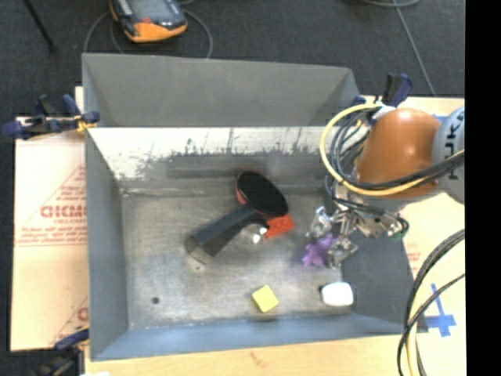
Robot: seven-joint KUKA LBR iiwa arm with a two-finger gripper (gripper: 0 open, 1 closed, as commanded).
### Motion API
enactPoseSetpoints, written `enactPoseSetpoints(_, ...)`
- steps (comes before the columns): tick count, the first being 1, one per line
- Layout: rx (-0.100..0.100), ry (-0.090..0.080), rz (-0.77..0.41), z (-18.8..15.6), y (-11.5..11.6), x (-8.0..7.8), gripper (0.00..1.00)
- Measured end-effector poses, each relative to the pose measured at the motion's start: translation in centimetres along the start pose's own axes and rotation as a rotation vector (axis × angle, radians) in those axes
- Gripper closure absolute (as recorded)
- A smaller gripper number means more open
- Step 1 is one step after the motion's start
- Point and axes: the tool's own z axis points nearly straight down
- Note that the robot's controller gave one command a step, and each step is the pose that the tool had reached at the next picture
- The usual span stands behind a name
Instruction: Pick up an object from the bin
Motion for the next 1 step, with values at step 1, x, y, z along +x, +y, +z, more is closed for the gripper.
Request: enactPoseSetpoints(1, 0.0, 0.0, 0.001, -1.81, 0.0, 0.0, 1.0)
